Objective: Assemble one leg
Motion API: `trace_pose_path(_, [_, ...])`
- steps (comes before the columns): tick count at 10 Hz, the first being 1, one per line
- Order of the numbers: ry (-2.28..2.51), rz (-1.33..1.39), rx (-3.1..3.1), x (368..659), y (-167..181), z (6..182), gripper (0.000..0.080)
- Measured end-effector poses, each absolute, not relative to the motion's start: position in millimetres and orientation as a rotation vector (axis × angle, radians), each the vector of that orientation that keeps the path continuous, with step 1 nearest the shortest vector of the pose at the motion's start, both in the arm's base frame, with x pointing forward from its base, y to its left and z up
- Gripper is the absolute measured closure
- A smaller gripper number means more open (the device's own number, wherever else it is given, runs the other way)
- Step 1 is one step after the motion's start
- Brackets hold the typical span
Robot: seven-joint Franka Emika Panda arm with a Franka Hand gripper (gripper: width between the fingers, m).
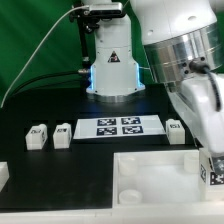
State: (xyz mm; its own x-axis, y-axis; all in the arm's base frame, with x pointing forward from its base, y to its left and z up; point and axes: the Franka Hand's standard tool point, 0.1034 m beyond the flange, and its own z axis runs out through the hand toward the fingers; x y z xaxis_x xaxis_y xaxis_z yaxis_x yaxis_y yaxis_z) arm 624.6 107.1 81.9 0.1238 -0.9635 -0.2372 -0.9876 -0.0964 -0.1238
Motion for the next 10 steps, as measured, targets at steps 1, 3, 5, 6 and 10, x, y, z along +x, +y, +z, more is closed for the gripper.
trace_pose_path(1, [1.82, 0.121, -2.235, 624.7, 106.3, 81.7, 0.0156])
trace_pose_path(3, [1.571, 0.076, -2.422, 624.6, 104.7, 81.4, 0.0151])
trace_pose_path(5, [1.046, 0.004, -2.77, 625.8, 108.9, 81.9, 0.0151])
trace_pose_path(6, [0.843, -0.014, -2.858, 627.7, 110.5, 81.6, 0.0151])
trace_pose_path(10, [0.83, -0.038, -2.867, 629.7, 113.3, 82.1, 0.0151])
